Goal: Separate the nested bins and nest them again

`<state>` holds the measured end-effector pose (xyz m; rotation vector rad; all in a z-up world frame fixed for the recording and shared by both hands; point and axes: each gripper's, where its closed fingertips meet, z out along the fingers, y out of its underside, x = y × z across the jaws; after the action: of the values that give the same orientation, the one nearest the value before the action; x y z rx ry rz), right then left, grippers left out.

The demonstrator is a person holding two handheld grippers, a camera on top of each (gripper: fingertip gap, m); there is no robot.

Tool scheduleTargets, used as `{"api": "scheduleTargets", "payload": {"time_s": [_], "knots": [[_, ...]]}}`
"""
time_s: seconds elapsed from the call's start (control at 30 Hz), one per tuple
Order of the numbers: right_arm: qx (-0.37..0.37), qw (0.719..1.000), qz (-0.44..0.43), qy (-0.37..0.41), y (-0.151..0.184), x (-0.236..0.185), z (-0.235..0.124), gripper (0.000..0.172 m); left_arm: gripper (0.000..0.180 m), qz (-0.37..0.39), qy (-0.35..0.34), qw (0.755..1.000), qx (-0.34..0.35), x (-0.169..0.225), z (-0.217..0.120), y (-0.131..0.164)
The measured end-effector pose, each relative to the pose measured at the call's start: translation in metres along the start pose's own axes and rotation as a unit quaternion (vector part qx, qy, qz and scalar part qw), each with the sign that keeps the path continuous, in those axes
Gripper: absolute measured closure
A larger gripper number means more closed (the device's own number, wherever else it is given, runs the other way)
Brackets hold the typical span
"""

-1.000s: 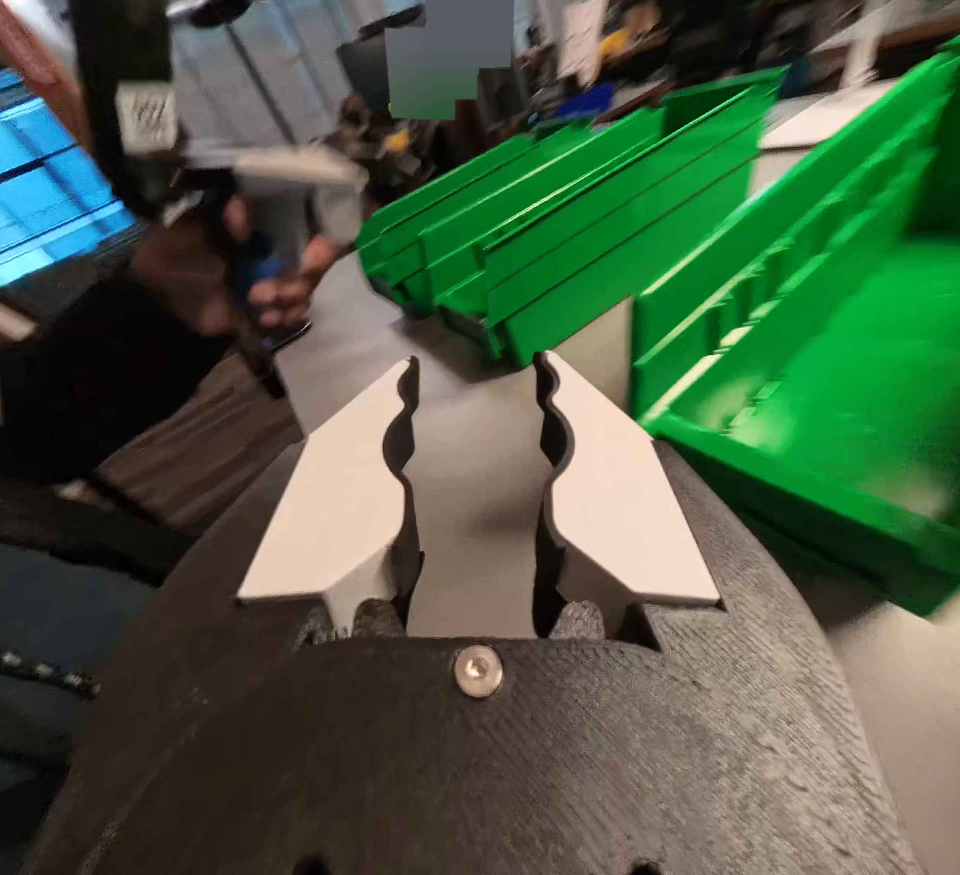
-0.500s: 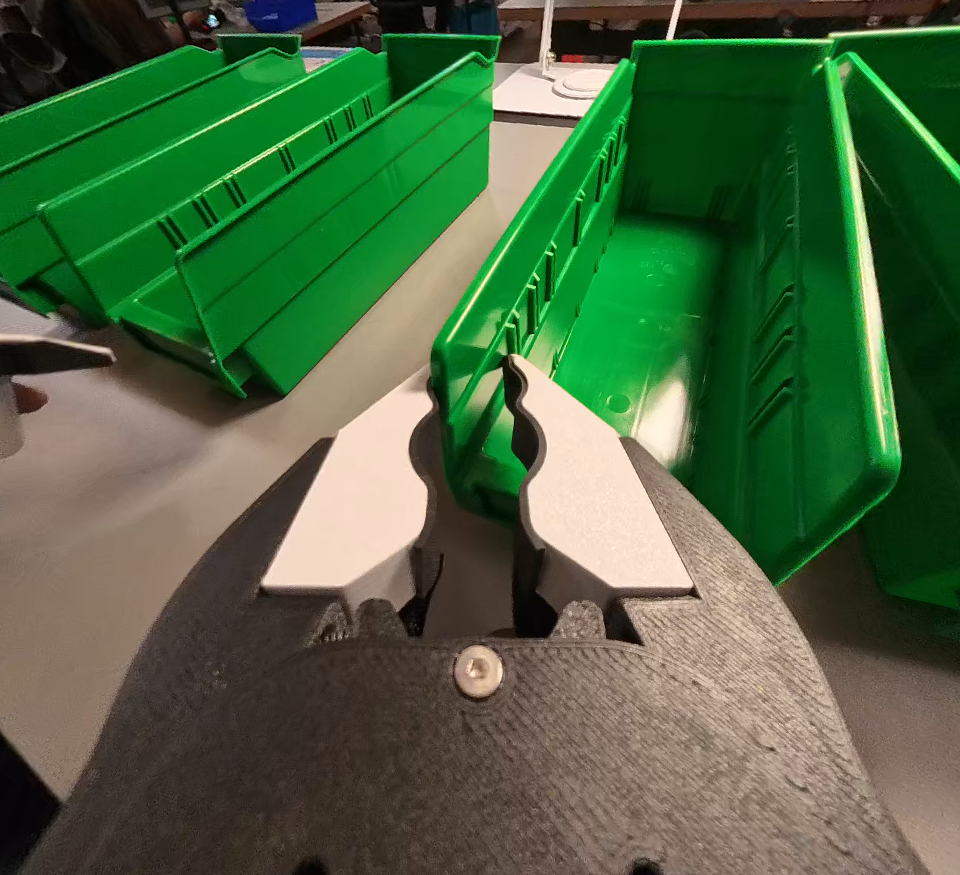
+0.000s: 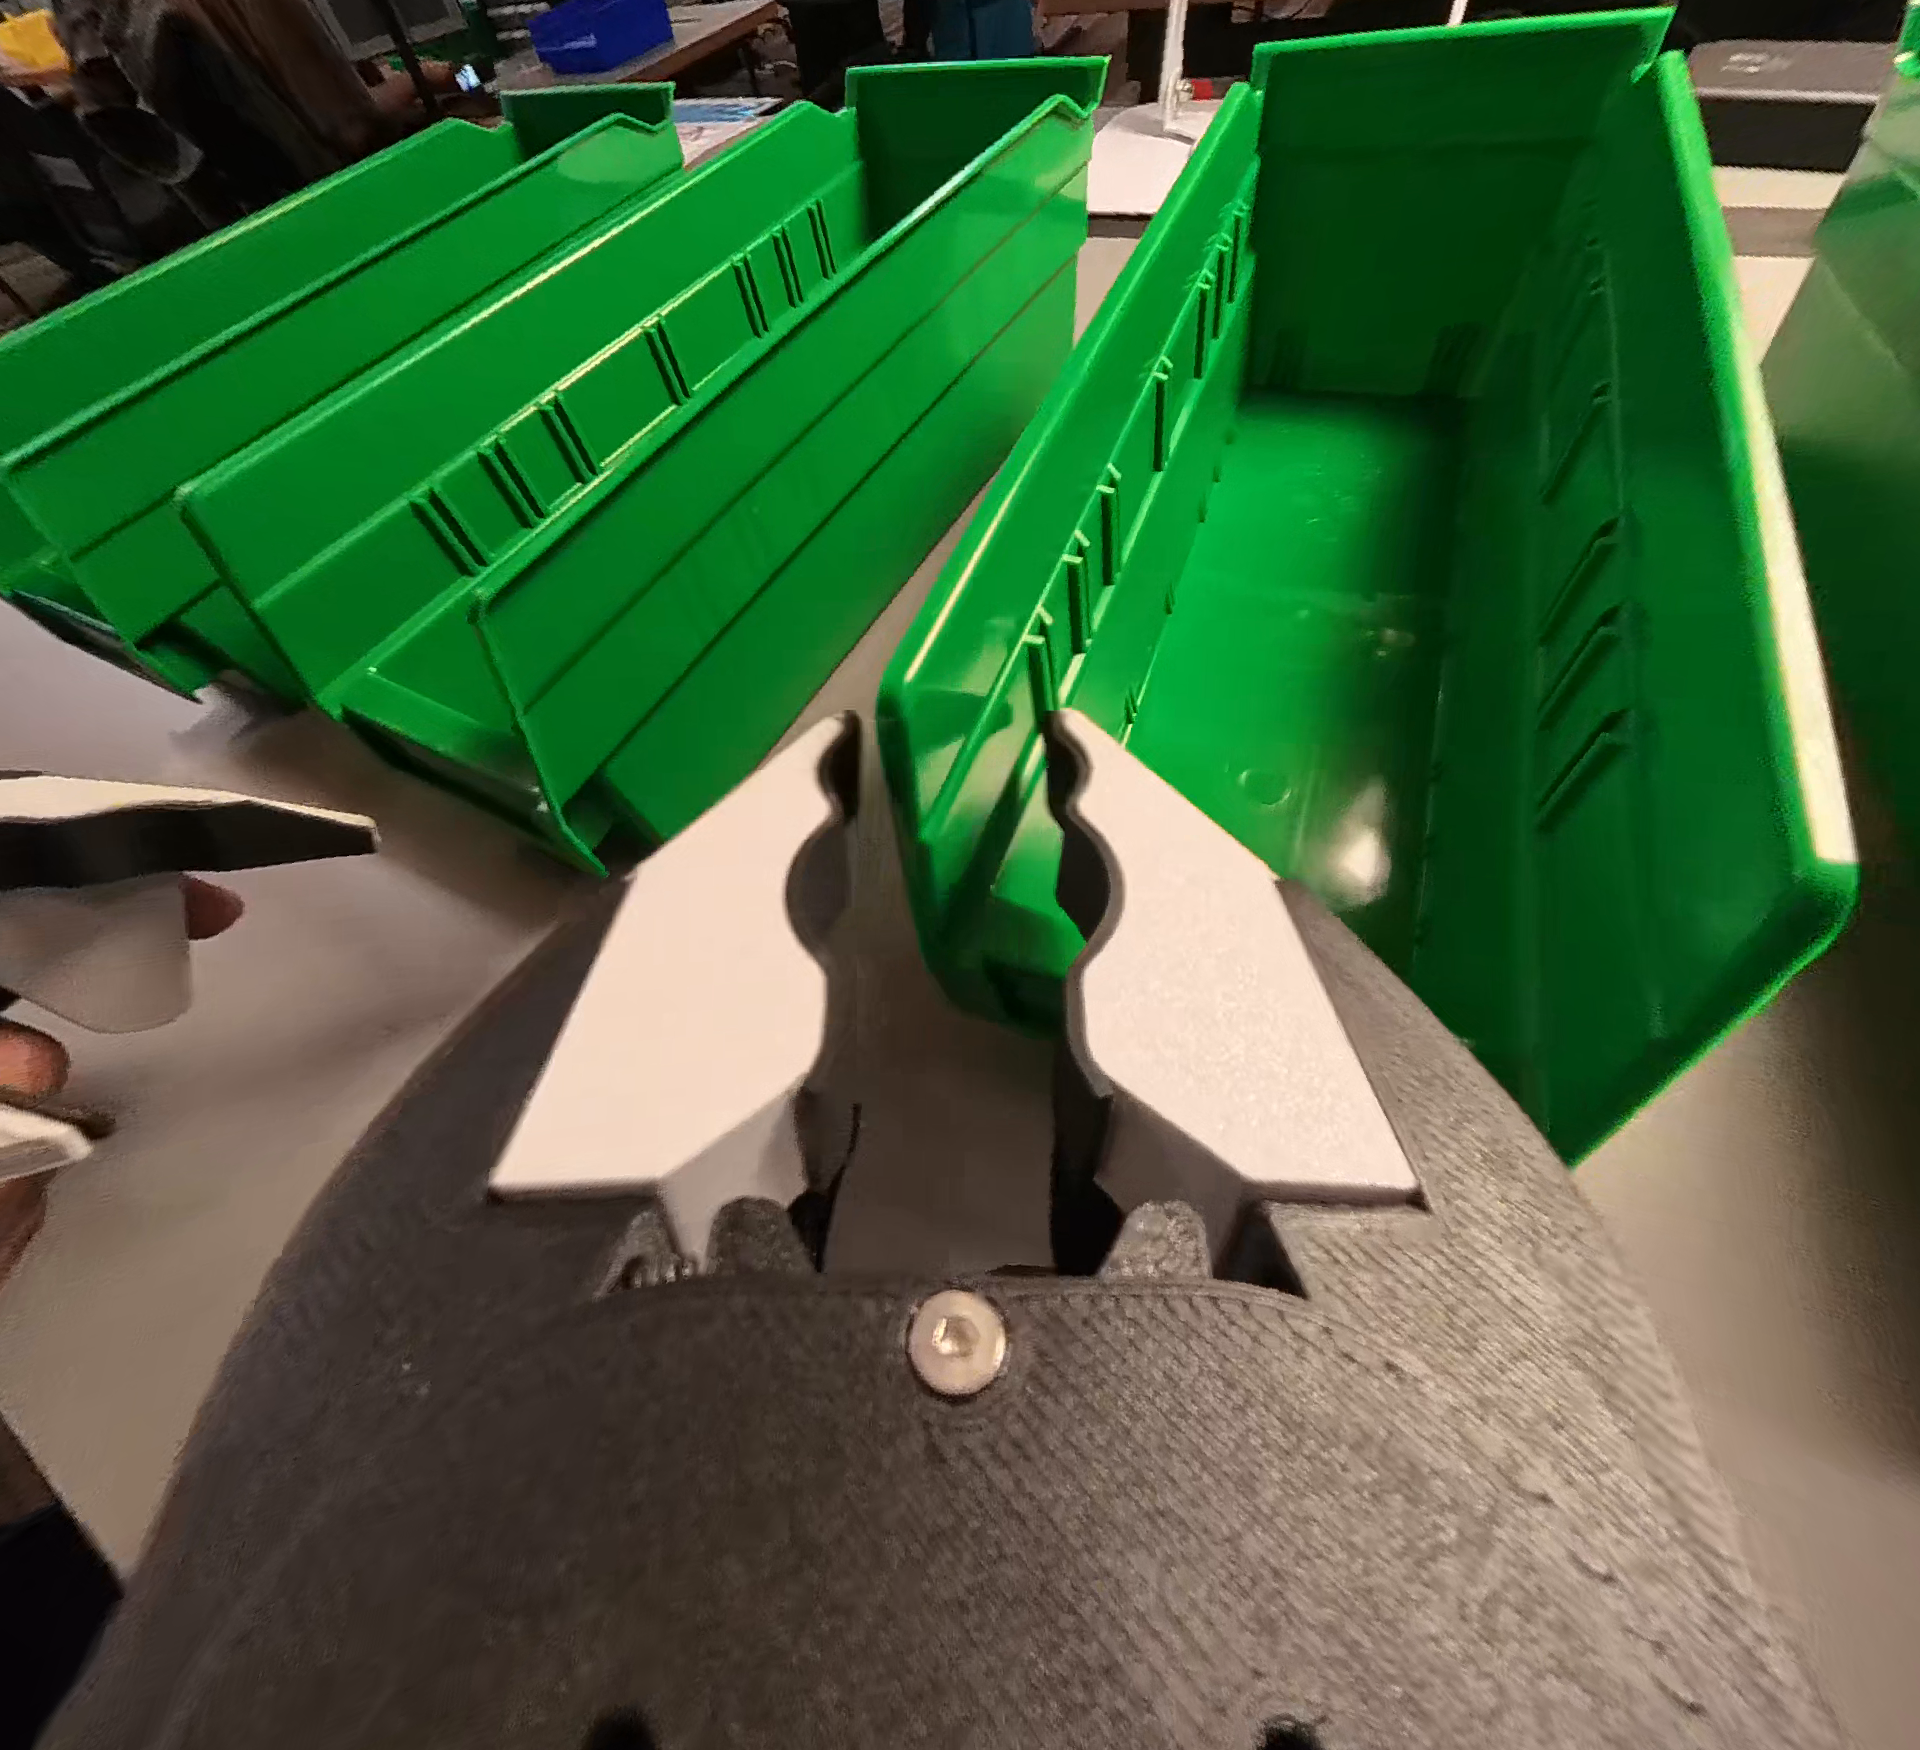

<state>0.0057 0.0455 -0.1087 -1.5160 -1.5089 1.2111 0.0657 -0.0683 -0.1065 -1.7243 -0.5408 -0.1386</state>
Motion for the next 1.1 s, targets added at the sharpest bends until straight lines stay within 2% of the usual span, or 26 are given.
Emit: {"api": "scheduleTargets", "payload": {"time_s": [0.13, 0.23, 0.3, 0.4, 0.47, 0.57, 0.8, 0.97, 1.1], "knots": [[-0.003, 0.999, 0.023, -0.032, -0.001, -0.009, -0.025, 0.107, 0.107, 0.004, 0.002, 1.000, 0.008, 0.001, -0.002, -0.002], [0.015, 1.000, 0.000, -0.014, -0.011, 0.004, -0.062, 0.104, 0.106, 0.005, 0.006, 1.000, 0.012, 0.003, -0.003, -0.003], [0.026, 0.999, -0.018, 0.032, -0.019, 0.035, -0.086, 0.103, 0.106, 0.008, 0.009, 1.000, 0.011, 0.004, -0.003, -0.003], [0.034, 0.992, -0.024, 0.119, -0.023, 0.103, -0.112, 0.102, 0.106, 0.014, 0.012, 1.000, 0.000, 0.006, 0.000, 0.000], [0.028, 0.990, -0.009, 0.141, -0.019, 0.136, -0.117, 0.101, 0.106, 0.015, 0.014, 1.000, -0.007, 0.007, 0.001, 0.002], [0.010, 0.987, -0.016, 0.158, -0.011, 0.162, -0.108, 0.101, 0.107, 0.019, 0.011, 1.000, -0.007, 0.008, 0.001, 0.002], [-0.011, 0.992, -0.010, 0.123, 0.002, 0.143, -0.082, 0.109, 0.109, 0.029, -0.004, 1.000, -0.001, 0.007, 0.000, 0.002], [-0.011, 0.994, -0.005, 0.104, 0.004, 0.132, -0.084, 0.112, 0.109, 0.018, 0.010, 1.000, -0.010, 0.008, 0.002, 0.004], [-0.004, 0.995, -0.004, 0.104, -0.006, 0.132, -0.098, 0.110, 0.109, 0.010, 0.021, 1.000, -0.001, 0.009, -0.001, 0.001]]}}
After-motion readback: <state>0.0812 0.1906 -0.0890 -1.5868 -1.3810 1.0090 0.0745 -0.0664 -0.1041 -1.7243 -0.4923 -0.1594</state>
